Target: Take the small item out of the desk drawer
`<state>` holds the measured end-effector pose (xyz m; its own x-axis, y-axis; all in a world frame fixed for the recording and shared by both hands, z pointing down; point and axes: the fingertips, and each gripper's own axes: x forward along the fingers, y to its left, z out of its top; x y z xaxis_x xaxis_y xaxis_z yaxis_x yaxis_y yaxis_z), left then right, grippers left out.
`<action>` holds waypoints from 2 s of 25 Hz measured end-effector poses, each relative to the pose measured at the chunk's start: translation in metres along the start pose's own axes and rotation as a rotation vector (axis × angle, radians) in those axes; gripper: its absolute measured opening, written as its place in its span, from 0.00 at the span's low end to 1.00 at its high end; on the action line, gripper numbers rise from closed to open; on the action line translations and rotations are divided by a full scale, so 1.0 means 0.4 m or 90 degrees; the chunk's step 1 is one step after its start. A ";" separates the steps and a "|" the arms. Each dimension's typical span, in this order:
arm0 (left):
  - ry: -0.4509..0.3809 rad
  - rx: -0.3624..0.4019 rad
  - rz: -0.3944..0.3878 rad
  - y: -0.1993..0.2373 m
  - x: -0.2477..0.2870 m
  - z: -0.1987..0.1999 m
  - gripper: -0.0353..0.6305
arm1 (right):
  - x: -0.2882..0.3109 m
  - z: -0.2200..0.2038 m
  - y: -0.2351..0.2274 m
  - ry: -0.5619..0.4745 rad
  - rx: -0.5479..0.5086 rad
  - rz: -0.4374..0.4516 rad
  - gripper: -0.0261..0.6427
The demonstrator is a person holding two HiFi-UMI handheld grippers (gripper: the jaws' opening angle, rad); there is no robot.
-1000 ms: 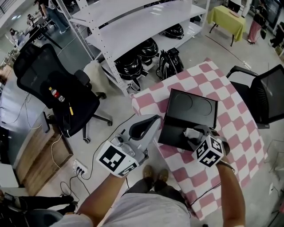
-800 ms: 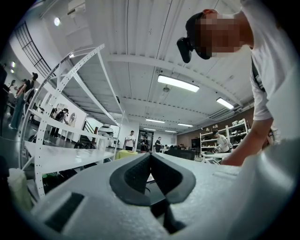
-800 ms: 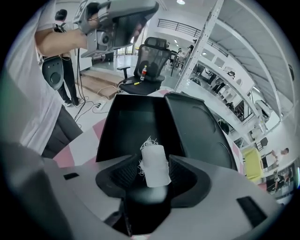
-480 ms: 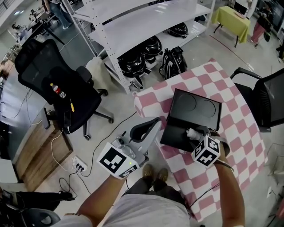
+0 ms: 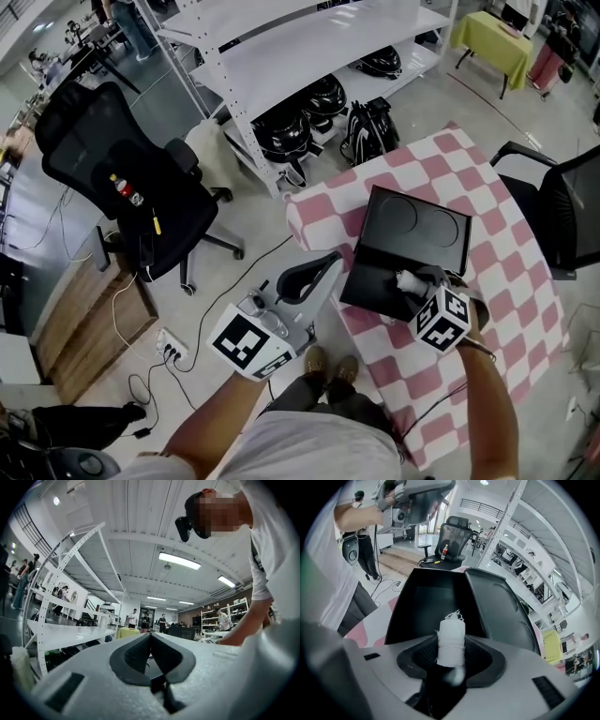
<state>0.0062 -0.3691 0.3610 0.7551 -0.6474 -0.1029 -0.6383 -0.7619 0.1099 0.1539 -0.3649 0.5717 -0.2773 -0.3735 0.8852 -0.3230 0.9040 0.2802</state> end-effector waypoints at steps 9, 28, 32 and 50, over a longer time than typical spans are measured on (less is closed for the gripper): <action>-0.002 0.021 -0.020 -0.037 0.008 0.033 0.07 | -0.120 0.069 -0.025 -0.146 0.122 -0.004 0.30; -0.025 0.055 -0.110 -0.196 0.042 0.150 0.08 | -0.635 0.294 -0.052 -0.634 0.265 -0.086 0.30; -0.028 0.060 -0.126 -0.224 0.038 0.172 0.08 | -0.698 0.313 -0.024 -0.715 0.270 -0.096 0.30; -0.043 0.068 -0.151 -0.262 0.036 0.206 0.07 | -0.778 0.321 -0.002 -0.842 0.311 -0.110 0.29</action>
<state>0.0716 -0.3002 0.2667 0.8764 -0.4469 -0.1793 -0.4588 -0.8881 -0.0292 0.1245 -0.2761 0.2482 -0.7437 -0.6321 -0.2177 -0.6386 0.7680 -0.0482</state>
